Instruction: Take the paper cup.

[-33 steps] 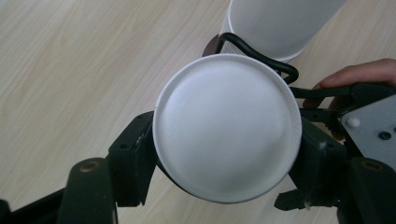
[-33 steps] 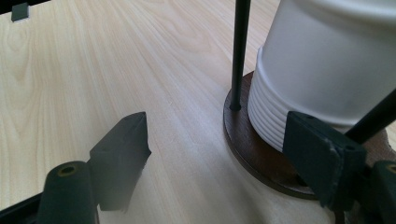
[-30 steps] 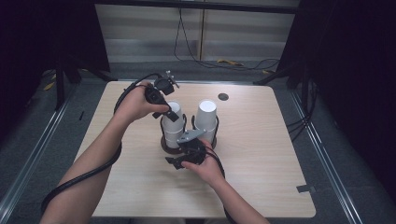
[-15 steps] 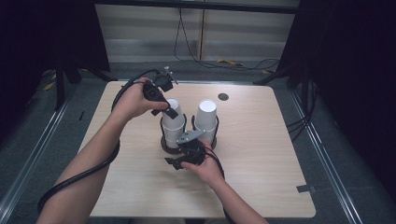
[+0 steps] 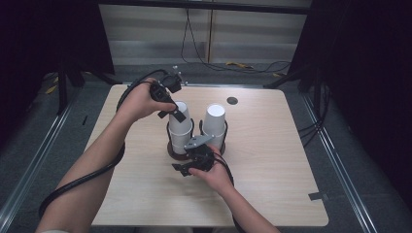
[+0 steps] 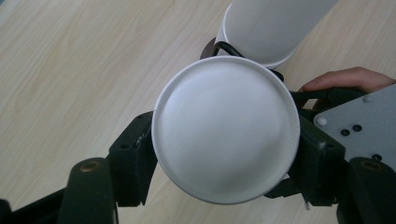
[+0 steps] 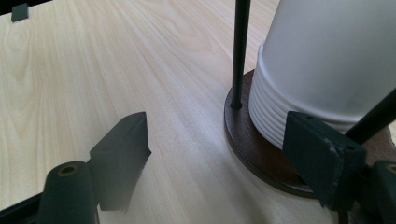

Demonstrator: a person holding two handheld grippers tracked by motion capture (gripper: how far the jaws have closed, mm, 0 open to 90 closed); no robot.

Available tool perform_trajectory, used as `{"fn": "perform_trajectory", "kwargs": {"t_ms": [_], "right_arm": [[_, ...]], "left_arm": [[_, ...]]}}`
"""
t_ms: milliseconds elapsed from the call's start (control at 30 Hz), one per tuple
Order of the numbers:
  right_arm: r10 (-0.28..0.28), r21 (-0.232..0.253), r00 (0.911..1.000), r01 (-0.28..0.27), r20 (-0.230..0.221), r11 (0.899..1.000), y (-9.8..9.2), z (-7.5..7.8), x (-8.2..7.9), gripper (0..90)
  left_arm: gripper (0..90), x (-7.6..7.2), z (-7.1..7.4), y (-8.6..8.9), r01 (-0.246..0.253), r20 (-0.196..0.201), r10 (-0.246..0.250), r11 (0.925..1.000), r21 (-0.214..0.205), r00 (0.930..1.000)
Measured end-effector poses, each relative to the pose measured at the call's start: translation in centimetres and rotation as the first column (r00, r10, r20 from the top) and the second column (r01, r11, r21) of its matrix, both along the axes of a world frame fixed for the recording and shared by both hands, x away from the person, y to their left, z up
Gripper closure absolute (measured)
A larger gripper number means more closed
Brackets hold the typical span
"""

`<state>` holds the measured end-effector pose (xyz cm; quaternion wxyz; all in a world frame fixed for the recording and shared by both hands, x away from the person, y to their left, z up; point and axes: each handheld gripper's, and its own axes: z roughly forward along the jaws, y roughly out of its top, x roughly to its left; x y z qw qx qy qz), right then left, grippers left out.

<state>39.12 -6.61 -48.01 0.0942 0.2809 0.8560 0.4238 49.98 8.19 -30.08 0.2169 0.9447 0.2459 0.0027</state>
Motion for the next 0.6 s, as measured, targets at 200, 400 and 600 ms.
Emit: {"fn": "perform_trajectory", "kwargs": {"t_ms": [200, 400, 600], "right_arm": [[-0.003, -0.004, 1.0, 0.003, 0.002, 1.0, -0.1, 0.0, 0.0, 22.6], [-0.003, 0.004, 1.0, 0.003, -0.002, 1.0, -0.1, 0.0, -0.1, 22.5], [0.003, 0.002, 1.0, -0.003, -0.005, 1.0, 0.0, 0.0, -0.1, 22.4]], "left_arm": [[32.9, 0.1, 0.6, 0.1, -0.002, -0.016, 0.002, 0.9999, 0.016, 0.9999], [32.9, 0.0, 1.5, 0.3, -0.012, -0.002, 0.012, 0.9999, 0.013, 0.9999], [32.9, 0.1, 2.1, 0.4, -0.012, -0.02, 0.013, 0.9997, 0.02, 0.9997]]}}
